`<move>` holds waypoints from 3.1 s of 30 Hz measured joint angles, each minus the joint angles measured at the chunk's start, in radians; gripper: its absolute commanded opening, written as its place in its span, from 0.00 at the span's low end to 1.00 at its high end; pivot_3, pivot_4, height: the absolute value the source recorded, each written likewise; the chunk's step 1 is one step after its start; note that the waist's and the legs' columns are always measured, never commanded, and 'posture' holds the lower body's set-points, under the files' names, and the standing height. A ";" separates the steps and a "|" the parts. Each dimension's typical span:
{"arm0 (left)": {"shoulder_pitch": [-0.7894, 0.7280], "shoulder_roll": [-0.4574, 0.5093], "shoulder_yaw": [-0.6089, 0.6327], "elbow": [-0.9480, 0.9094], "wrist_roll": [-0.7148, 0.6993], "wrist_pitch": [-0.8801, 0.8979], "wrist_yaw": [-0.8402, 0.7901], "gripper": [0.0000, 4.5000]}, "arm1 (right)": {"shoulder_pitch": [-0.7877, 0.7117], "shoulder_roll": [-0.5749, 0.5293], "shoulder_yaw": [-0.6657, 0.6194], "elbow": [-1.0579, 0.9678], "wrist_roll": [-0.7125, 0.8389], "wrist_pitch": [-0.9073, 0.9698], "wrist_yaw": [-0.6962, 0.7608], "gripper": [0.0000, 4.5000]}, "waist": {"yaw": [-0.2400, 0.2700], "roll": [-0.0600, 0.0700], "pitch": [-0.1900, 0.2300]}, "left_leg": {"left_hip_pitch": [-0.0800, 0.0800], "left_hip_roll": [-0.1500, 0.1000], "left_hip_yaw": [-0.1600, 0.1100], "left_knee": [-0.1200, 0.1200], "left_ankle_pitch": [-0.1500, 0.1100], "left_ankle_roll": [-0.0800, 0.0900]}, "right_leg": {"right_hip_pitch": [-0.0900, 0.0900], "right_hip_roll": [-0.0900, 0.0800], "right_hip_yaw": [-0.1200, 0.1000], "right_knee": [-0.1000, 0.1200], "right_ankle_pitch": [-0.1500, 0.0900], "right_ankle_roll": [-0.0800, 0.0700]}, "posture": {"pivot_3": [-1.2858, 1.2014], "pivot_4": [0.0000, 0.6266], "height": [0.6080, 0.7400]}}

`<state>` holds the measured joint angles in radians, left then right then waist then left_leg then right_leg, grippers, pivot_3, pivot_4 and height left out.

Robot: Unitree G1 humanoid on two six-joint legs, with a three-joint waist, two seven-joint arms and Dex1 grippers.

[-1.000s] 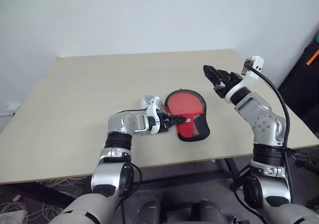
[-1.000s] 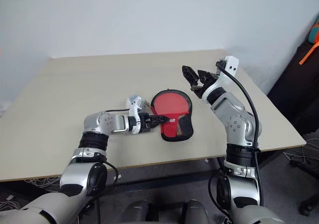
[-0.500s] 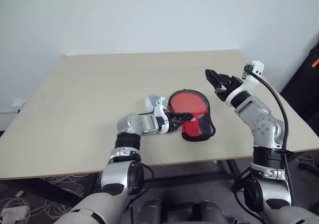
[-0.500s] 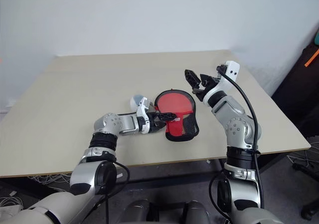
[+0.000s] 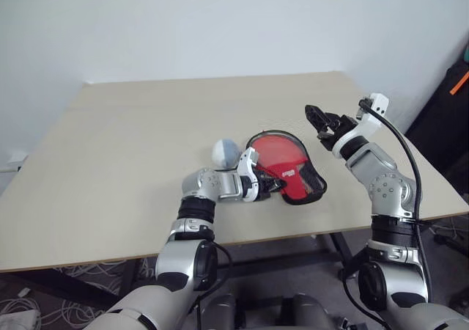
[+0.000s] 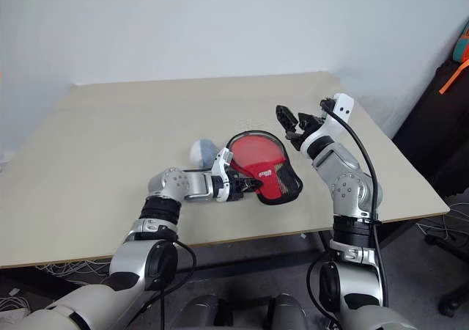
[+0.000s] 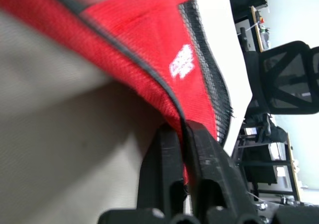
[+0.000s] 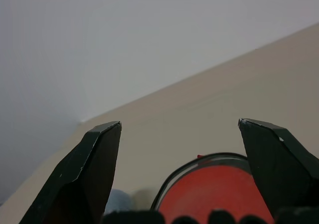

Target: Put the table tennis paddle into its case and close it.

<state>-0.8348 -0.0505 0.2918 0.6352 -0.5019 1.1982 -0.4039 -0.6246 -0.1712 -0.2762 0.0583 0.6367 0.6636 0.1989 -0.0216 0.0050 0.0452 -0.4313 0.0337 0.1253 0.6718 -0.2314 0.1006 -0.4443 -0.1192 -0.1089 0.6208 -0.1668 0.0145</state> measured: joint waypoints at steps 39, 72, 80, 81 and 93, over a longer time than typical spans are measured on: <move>0.252 0.270 -0.445 -0.584 -0.416 0.409 0.016 0.23 | -0.006 0.025 0.033 0.017 -0.020 -0.007 0.001 0.91 | -0.001 0.001 0.000 | 0.001 0.000 0.002 -0.004 0.001 -0.003 | -0.002 0.001 0.004 0.000 -0.001 -0.002 | 0.52 0.00 1.00; -0.069 0.529 -0.673 -0.005 0.274 -0.622 -0.708 0.60 | 0.095 -0.088 0.446 0.121 -0.307 0.068 0.256 1.00 | -0.001 -0.001 0.001 | -0.002 0.001 0.010 -0.008 0.003 -0.005 | -0.011 0.003 0.011 0.000 0.000 -0.004 | 0.52 0.00 1.00; -0.137 0.458 -0.689 0.206 0.407 -0.707 -0.743 0.60 | 0.108 -0.080 0.449 0.130 -0.362 0.054 0.261 1.00 | 0.000 -0.001 0.000 | 0.003 0.002 0.006 -0.005 0.002 -0.004 | -0.005 0.002 0.008 0.001 0.000 -0.004 | 0.52 0.00 1.00; -0.141 0.454 -0.689 0.215 0.416 -0.717 -0.744 0.60 | 0.108 -0.079 0.449 0.130 -0.365 0.052 0.261 1.00 | 0.000 -0.001 -0.001 | 0.003 0.002 0.006 -0.005 0.002 -0.004 | -0.004 0.002 0.008 0.001 0.000 -0.004 | 0.52 0.00 1.00; -0.195 0.443 -0.659 0.348 0.516 -0.797 -0.729 0.57 | 0.116 -0.078 0.448 0.129 -0.404 0.045 0.263 1.00 | -0.001 -0.002 -0.001 | 0.003 0.002 0.004 -0.004 0.002 -0.003 | -0.003 0.002 0.005 0.001 0.000 -0.004 | 0.52 0.00 1.00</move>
<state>-1.0295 0.3922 -0.3671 0.9829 0.0138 0.4010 -1.1329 -0.5084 -0.2492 0.1720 0.1873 0.2325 0.7088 0.4617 -0.0228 0.0033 0.0440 -0.4280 0.0355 0.1290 0.6675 -0.2290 0.0971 -0.4468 -0.1175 -0.1040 0.6214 -0.1666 0.0106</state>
